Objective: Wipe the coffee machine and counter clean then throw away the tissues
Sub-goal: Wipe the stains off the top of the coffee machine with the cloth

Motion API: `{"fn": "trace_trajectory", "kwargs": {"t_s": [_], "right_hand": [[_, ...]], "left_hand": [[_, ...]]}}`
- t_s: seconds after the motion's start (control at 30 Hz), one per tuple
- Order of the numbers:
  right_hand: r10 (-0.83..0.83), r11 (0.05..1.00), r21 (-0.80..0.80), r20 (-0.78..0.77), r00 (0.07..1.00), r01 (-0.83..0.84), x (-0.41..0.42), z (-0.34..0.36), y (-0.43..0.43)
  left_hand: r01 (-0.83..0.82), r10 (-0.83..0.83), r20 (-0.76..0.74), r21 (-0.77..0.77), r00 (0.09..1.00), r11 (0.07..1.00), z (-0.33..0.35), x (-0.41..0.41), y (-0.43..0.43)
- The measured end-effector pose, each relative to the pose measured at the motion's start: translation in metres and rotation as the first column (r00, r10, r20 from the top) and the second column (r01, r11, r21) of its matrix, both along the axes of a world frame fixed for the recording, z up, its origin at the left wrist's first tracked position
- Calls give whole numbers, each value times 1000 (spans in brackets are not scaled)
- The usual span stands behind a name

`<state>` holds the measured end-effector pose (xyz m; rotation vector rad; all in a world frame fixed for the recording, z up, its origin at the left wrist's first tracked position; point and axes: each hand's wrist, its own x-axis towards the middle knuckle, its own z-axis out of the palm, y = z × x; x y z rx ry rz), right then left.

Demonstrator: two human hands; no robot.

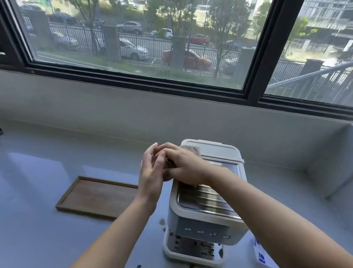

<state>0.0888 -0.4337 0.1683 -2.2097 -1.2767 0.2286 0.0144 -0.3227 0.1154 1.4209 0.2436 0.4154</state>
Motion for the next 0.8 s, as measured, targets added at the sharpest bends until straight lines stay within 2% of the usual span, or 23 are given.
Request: {"fn": "trace_trajectory", "kwargs": {"t_s": [0.03, 0.07, 0.13, 0.2, 0.23, 0.3, 0.43, 0.6, 0.73, 0.8], "right_hand": [[-11, 999, 40, -16, 1000, 12, -2, 3, -6], [-38, 995, 96, -47, 998, 42, -2, 6, -14], [-156, 953, 238, -154, 976, 189, -1, 9, -37], [-375, 855, 299, -210, 903, 424, -3, 3, -61], [-502, 797, 284, -176, 847, 532, -7, -4, -68], [-638, 726, 269, -78, 766, 632, -15, -20, -78], [-674, 698, 291, -40, 737, 654, -19, -27, -78], [-674, 714, 243, -15, 738, 657, -17, -26, -73], [-692, 684, 281, -45, 721, 674, -18, -24, -75], [-698, 666, 305, -67, 713, 681, -19, -23, -75]], "left_hand": [[118, -120, -17, -116, 993, 986, 5, 9, 0], [191, -194, -8, -159, 981, 969, 7, 16, -1], [238, -239, -12, -69, 971, 969, 5, 24, 0], [208, -197, -109, 95, 974, 974, 3, 29, 1], [171, -152, -146, 129, 978, 977, 1, 30, 1], [64, -54, -168, 56, 984, 996, -6, 28, 0], [-113, 81, -164, -196, 983, 974, -36, -7, -11], [-179, 163, -80, -261, 983, 949, -61, -65, -31], [-163, 182, 57, -249, 982, 955, -67, -98, -56], [-234, 239, 85, -63, 967, 970, -76, -113, -76]]}}
